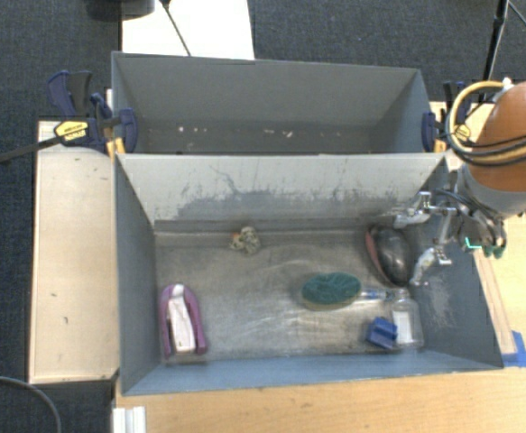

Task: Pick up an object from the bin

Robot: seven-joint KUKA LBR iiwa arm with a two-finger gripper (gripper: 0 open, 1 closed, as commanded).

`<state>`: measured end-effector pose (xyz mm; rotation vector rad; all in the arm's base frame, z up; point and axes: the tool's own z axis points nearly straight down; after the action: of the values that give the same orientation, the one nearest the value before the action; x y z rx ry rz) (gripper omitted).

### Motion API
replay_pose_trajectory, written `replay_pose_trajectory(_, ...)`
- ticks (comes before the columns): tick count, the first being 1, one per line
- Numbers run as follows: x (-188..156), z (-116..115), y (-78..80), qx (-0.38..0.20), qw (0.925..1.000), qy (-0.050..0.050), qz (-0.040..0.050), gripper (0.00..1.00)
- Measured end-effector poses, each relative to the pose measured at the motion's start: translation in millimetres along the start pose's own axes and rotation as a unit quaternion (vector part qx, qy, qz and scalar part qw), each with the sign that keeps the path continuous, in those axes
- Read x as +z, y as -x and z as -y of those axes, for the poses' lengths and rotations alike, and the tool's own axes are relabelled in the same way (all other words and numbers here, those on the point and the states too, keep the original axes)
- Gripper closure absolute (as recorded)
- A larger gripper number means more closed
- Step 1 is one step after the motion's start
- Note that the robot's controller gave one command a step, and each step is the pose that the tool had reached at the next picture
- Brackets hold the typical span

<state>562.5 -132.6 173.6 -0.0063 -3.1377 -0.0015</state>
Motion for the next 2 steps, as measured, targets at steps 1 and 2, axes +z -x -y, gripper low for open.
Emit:
replay_pose_trajectory(1,60.5,-0.2,5.9,-0.022,0.9997,-0.001,0.0073,0.00)
replay_pose_trajectory(2,101.3,-39.5,-25.5,0.035,0.9994,-0.001,0.0082,0.00)
